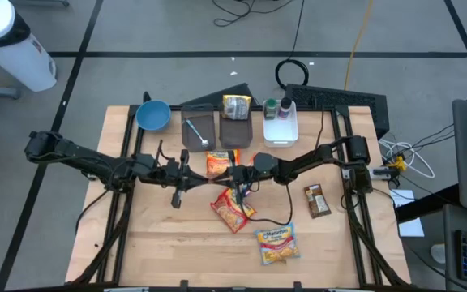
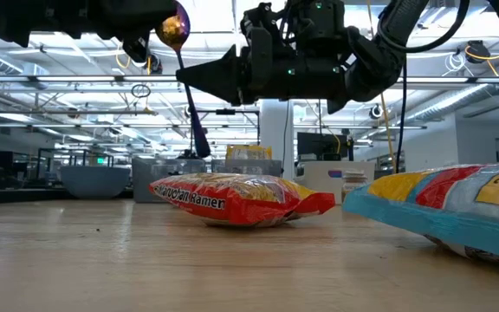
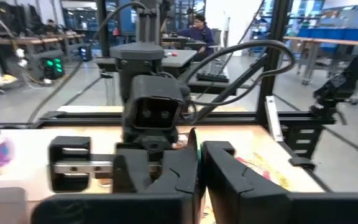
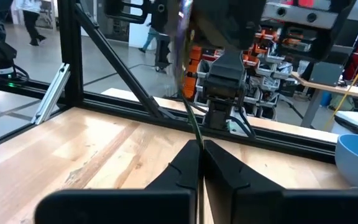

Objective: Pick & Place Food Item
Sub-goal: Put the blue spoon into the left black bin

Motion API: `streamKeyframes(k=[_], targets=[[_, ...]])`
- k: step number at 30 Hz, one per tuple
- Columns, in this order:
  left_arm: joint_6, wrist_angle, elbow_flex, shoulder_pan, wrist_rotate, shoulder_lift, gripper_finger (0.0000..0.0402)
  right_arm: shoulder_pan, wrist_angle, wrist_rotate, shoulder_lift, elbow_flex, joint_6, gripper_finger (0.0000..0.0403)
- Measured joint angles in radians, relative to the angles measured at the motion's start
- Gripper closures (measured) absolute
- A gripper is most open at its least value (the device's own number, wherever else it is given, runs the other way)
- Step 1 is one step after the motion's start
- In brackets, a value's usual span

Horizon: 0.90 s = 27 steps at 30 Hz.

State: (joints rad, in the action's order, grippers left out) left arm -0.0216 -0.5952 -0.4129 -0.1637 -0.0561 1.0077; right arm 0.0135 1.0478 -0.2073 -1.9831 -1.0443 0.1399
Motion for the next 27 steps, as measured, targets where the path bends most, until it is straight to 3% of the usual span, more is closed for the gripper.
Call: streamKeyframes(k=[11,17,20,27], targets=[[-0.031,0.001,0.0,0.051,0.007,0.0,0.0245,0.0,0.0,0.002,0.0,0.0,0.0,0.0402],[-0.034,0.018,-0.009,0.095,0.077,-0.004,0.0174,0.0,-0.003,0.001,0.0,0.0,0.003,0.0402],[-0.035,0.168,-0.071,0.11,0.126,-0.031,0.0153,0.005,-0.008,-0.002,0.0,0.0,0.005,0.0402],[-0.038,0.78,-0.373,0.114,0.096,-0.011,0.0145,0.016,-0.062,-0.003,0.0,0.0,0.004,0.0402]])
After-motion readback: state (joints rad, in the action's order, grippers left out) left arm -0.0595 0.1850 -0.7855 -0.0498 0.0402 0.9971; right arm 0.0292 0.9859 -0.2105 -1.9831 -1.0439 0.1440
